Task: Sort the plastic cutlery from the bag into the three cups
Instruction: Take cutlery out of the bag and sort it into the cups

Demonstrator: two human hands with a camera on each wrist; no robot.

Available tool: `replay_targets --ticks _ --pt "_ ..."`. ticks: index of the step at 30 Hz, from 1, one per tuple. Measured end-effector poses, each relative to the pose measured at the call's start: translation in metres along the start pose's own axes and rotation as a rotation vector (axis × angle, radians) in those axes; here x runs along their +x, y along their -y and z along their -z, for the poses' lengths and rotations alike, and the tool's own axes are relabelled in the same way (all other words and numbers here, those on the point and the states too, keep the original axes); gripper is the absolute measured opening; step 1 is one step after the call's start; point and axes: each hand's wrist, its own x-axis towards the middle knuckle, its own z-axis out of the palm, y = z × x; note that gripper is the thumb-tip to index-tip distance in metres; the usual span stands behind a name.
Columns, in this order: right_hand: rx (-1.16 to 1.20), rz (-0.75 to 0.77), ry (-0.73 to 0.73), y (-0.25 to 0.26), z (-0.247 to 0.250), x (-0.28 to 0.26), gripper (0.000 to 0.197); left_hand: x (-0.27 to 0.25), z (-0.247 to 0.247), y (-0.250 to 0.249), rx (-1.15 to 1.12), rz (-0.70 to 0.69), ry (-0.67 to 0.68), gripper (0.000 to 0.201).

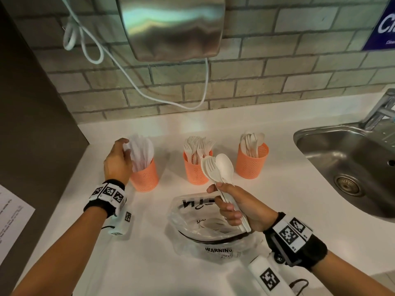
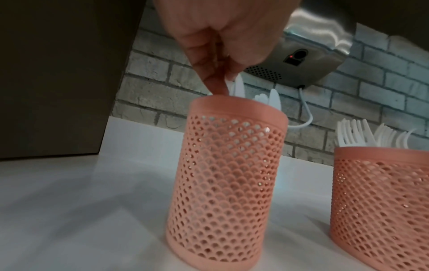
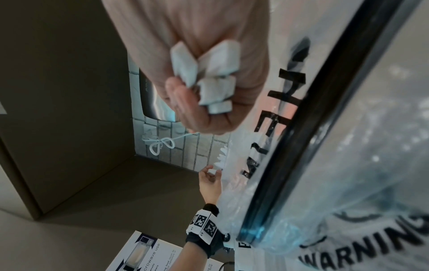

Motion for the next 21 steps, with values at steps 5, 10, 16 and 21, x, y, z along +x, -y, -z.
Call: replay_targets --ticks 5,10,16,21 --pt "-0.014 -0.01 0.0 -0.002 -0.003 0.003 0.023 0.005 -0.002 0.003 0.152 -0.08 0.018 0.036" --pt "-0.02 -0.001 0.004 -0.001 -0.004 0.003 0.023 0.012 -0.001 0.004 0.186 -0.128 -0.019 0.035" --pt "0.007 0.0 0.0 -0.003 -0.001 0.002 0.024 0.007 -0.006 0.001 0.308 -0.037 0.098 0.055" --pt "0.07 0.009 0.048 -0.002 0.0 0.002 0.035 0.001 0.007 -0.024 0.14 0.017 -0.005 0.066"
